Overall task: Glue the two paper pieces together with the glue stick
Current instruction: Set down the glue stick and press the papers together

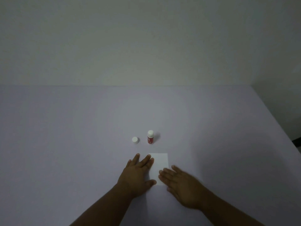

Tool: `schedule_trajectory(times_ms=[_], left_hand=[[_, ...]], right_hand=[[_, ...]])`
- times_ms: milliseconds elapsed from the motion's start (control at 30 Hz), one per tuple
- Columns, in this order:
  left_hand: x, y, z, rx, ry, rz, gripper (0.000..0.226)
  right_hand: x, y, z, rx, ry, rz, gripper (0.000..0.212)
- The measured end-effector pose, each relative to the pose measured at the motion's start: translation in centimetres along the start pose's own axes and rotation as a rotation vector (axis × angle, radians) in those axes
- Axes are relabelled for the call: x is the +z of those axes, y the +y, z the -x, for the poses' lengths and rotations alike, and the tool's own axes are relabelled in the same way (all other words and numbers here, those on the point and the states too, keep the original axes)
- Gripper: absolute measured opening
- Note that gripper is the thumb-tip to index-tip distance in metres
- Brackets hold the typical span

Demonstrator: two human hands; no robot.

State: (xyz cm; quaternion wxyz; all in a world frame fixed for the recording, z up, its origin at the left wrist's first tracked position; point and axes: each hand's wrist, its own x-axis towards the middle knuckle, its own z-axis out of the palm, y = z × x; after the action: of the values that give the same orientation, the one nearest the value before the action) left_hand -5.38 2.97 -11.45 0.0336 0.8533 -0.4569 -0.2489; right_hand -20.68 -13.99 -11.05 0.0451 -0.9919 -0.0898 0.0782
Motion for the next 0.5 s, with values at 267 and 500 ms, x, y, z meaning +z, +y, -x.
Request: schedule_trajectory(times_ms=[267, 500], left_hand=[[-0.3, 0.2, 0.0, -0.007, -0.012, 0.007, 0.082], [-0.1, 0.1, 0.0, -0.004, -0.014, 0.008, 0.082]], right_hand=[[-0.9, 0.9, -1.4, 0.136, -0.007, 0.001, 0.045], [0.4, 1.3, -0.2, 0.010, 0.117, 0.082, 0.039]])
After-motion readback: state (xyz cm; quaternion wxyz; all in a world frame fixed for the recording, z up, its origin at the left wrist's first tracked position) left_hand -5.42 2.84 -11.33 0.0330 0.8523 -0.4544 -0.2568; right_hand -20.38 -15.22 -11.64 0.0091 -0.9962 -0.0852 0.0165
